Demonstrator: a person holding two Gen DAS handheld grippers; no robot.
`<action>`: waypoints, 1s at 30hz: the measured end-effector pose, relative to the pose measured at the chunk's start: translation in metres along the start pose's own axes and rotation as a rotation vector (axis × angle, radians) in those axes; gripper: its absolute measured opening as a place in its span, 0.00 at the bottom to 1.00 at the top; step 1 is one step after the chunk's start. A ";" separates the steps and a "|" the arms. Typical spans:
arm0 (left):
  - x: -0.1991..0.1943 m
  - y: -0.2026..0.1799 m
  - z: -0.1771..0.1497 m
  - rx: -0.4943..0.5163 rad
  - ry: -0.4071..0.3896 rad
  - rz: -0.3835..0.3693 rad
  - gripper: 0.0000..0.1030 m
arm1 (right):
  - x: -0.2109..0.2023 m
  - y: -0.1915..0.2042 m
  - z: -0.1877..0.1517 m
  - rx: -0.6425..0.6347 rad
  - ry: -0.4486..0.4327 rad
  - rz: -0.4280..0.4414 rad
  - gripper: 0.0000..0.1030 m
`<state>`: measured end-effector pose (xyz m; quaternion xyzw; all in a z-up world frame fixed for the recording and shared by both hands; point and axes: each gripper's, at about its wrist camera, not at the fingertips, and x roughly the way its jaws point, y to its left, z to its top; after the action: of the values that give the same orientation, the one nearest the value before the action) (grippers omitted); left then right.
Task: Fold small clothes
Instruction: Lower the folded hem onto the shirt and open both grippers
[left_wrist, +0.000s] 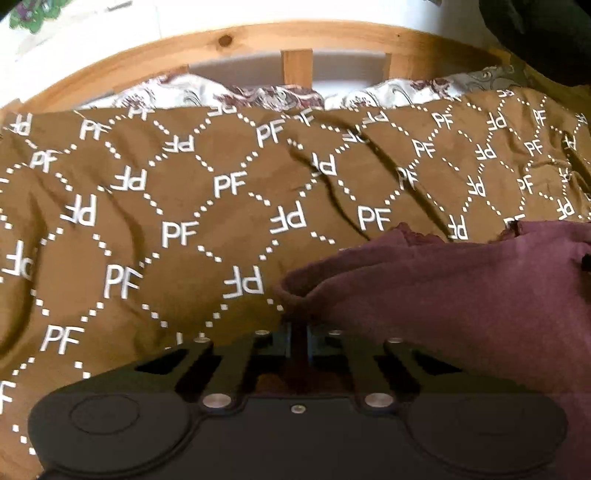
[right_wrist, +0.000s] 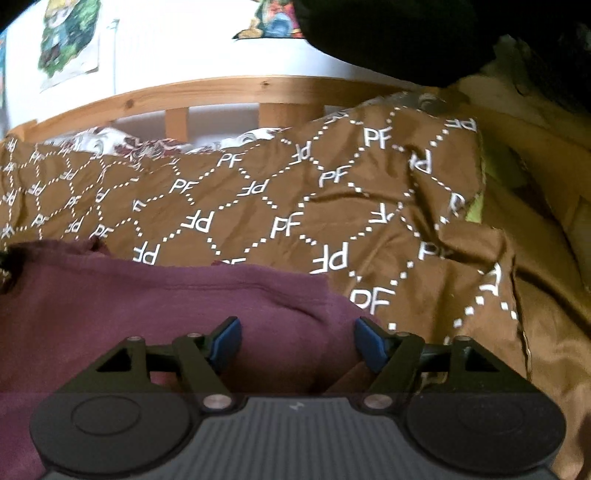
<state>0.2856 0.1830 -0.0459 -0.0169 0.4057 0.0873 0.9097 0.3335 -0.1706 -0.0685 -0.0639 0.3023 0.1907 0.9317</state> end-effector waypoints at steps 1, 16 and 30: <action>-0.001 0.000 0.000 -0.001 -0.007 0.021 0.06 | -0.002 0.000 -0.001 -0.001 -0.001 -0.003 0.81; -0.033 -0.006 -0.007 -0.081 -0.020 0.104 0.68 | -0.062 0.024 -0.036 -0.197 -0.043 -0.177 1.00; -0.133 -0.035 -0.083 -0.270 -0.110 0.132 0.99 | -0.138 0.030 -0.066 0.071 -0.130 0.082 0.99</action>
<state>0.1434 0.1204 -0.0046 -0.1076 0.3400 0.2014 0.9123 0.1833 -0.2022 -0.0411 -0.0057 0.2503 0.2217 0.9424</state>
